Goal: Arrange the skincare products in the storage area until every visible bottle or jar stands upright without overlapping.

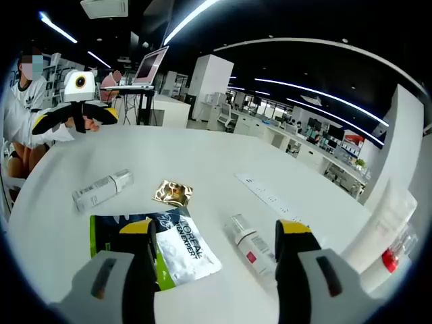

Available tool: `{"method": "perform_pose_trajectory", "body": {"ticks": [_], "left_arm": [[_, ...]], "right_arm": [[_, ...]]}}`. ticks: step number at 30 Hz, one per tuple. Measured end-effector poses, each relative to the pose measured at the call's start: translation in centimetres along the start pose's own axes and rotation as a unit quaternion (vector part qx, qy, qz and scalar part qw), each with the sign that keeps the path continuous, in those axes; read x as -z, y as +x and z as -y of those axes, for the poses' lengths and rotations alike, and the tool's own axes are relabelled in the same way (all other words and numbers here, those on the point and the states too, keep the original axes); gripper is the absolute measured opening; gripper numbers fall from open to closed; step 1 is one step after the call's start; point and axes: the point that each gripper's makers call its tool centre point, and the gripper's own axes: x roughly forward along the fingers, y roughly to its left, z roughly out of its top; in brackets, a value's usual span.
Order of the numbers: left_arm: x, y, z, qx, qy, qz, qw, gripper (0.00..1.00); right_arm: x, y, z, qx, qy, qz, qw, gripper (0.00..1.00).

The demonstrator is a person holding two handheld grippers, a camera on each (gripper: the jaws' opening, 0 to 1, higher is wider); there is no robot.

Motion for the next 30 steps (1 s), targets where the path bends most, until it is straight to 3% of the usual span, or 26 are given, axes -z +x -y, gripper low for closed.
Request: {"method": "perform_pose_trajectory", "body": {"ticks": [6,11,16,30], "left_arm": [[0.0,-0.1,0.0,0.002,0.0,-0.001,1.0,1.0],[0.3,-0.4,-0.1,0.0,-0.003,-0.002,1.0,1.0],[0.6,-0.5,0.1,0.002,-0.004,-0.005,1.0,1.0],[1.4,-1.3,0.5,0.003,-0.011,-0.004,0.9999,1.0]], "right_arm": [[0.8,0.3,0.3,-0.007,-0.001,-0.027,0.9996,0.62],[0.0,0.8,0.3,-0.02,-0.005,-0.023,0.9995,0.57],[0.4,1.4,0.6,-0.029,-0.032,-0.056,0.9975,0.49],[1.1,2.7,0.4,-0.083,-0.061,-0.104,0.9892,0.45]]}}
